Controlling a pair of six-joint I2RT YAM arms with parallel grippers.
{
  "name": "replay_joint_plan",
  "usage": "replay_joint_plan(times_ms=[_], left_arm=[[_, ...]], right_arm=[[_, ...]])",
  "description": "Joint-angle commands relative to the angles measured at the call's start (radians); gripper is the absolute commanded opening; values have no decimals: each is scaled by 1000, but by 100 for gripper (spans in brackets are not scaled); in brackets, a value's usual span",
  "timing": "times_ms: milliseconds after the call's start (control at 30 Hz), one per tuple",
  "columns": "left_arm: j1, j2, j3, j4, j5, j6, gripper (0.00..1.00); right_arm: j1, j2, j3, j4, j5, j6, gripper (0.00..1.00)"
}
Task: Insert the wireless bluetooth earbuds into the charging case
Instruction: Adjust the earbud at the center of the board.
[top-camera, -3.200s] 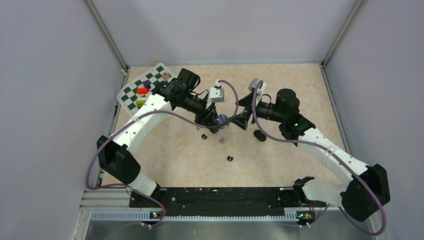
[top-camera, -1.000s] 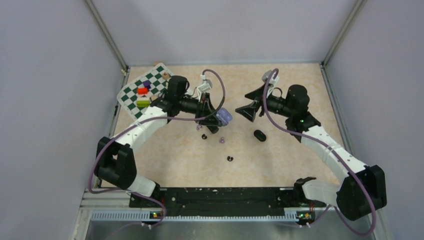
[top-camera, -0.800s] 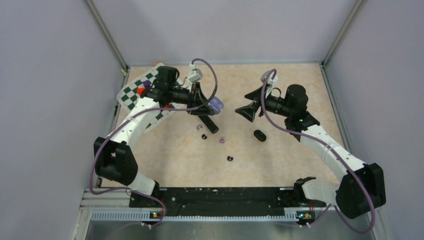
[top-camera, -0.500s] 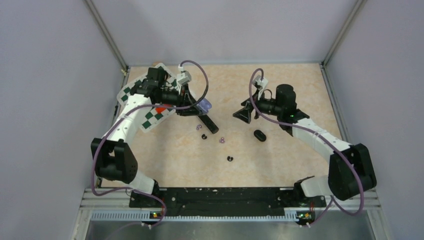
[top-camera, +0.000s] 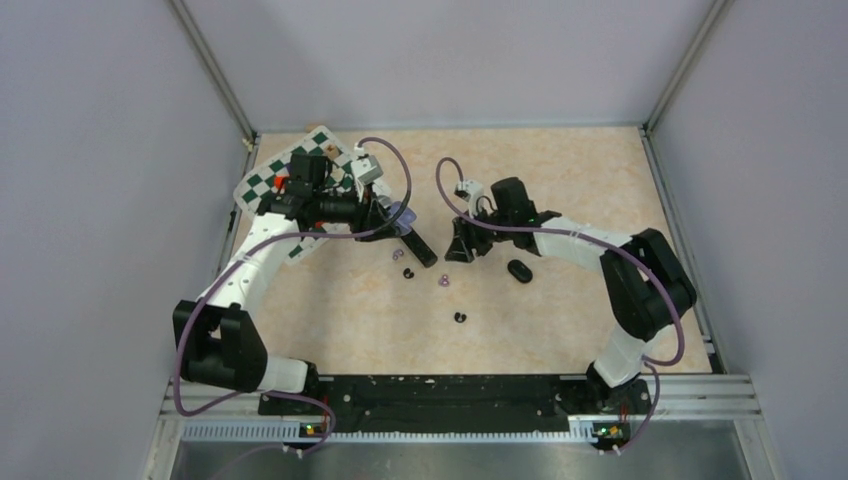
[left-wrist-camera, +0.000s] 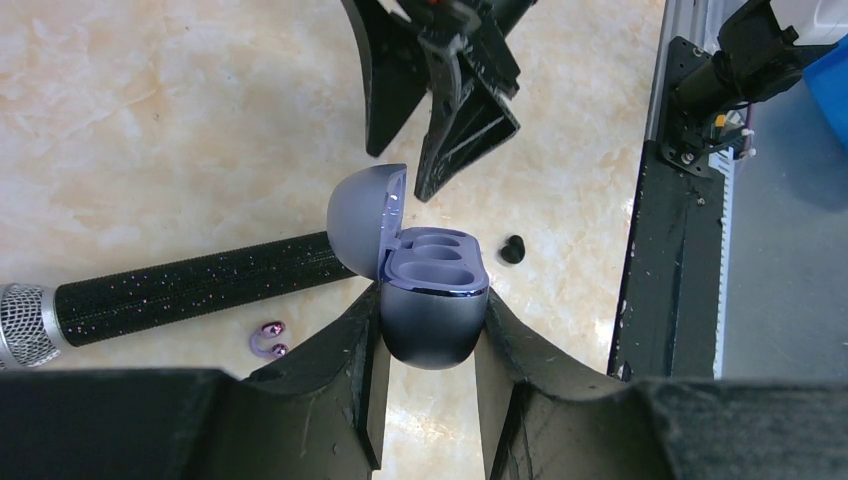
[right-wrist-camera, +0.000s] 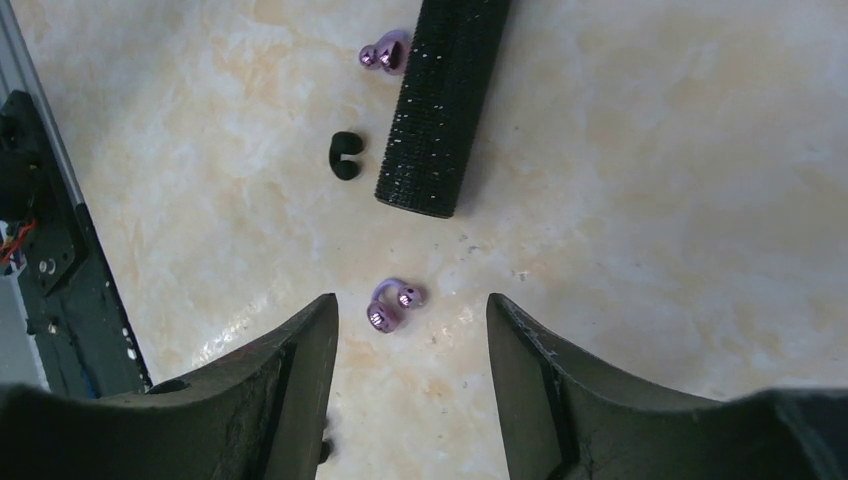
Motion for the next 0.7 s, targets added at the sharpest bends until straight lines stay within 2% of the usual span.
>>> replay_joint_plan(times_ms=[0,167,667], left_arm=[[-1,-40,3,49,38,-7,0],[-3,-54,3,23,84,26,0],[-5,-75,-1,9,83,53,0]], right_arm=[[35,54,68,-29,14,-23,54],[35,117,113,-73,-14,-1,52],[106,217,169,-157,-78,14,57]])
